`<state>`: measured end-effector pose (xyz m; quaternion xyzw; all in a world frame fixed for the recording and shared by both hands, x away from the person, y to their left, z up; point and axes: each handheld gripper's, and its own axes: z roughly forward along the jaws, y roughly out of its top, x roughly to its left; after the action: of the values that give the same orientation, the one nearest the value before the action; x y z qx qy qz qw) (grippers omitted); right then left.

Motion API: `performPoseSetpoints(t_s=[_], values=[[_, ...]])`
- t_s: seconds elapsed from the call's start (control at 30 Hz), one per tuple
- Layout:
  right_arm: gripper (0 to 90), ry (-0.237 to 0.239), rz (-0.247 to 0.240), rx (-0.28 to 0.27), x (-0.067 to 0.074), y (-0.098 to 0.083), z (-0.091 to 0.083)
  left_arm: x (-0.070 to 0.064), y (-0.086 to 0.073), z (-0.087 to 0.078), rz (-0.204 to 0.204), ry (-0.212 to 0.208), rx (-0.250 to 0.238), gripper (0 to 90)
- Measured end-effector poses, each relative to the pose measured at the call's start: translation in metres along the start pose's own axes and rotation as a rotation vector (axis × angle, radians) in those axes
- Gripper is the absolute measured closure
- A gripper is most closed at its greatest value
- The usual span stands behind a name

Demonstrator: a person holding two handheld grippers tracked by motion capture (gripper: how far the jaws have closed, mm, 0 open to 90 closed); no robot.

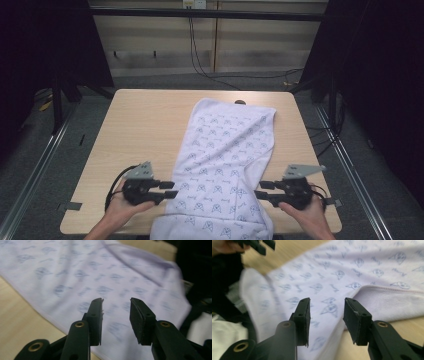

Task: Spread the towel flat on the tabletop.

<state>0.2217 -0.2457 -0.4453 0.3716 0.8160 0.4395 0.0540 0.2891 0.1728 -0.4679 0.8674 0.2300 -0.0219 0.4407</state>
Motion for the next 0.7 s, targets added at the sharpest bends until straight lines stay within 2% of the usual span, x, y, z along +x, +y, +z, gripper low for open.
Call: performPoseSetpoints(t_s=[0.03,0.07,0.13,0.17,0.2,0.27,0.3,0.33,0.37,0.4,0.53,0.6,0.7], values=[[56.6,-0.003,0.015,0.022,-0.006,0.002,0.012,0.0,0.0,0.0,0.0,0.0,0.0,63.6],[57.4,0.013,0.023,0.039,-0.011,0.004,0.022,0.012,0.005,0.018,-0.005,0.027,0.036,63.9],[58.5,-0.041,0.034,0.08,-0.017,0.007,0.036,0.019,0.005,0.033,0.002,0.05,0.077,64.2],[58.6,-0.034,0.056,0.095,-0.02,0.008,0.041,0.021,0.004,0.039,0.015,0.063,0.092,64.2],[58.6,-0.04,0.062,0.108,-0.023,0.008,0.045,0.022,0.002,0.042,0.016,0.078,0.106,63.5],[60.3,-0.075,0.084,0.148,-0.027,0.005,0.051,0.022,-0.001,0.041,0.014,0.077,0.086,61.7],[66.9,-0.063,0.099,0.147,-0.029,0.002,0.051,0.021,-0.002,0.039,0.022,0.094,0.091,61.0],[77.6,-0.043,0.101,0.148,-0.029,-0.001,0.049,0.02,-0.004,0.037,0.037,0.117,0.095,61.7],[84.8,-0.042,0.092,0.143,-0.028,-0.003,0.045,0.018,-0.006,0.034,0.041,0.126,0.096,62.2],[87.5,-0.047,0.088,0.13,-0.026,-0.005,0.04,0.017,-0.009,0.032,0.036,0.137,0.09,62.2],[88.1,-0.046,0.088,0.055,-0.017,-0.01,0.009,0.013,-0.02,0.019,0.02,0.144,0.085,61.7],[88.2,-0.058,0.105,0.019,-0.015,-0.015,-0.009,0.009,-0.026,0.013,0.03,0.161,0.089,61.7],[88.2,-0.094,0.11,-0.006,-0.009,-0.027,-0.031,0.003,-0.033,0.005,0.022,0.166,0.095,60.9]])
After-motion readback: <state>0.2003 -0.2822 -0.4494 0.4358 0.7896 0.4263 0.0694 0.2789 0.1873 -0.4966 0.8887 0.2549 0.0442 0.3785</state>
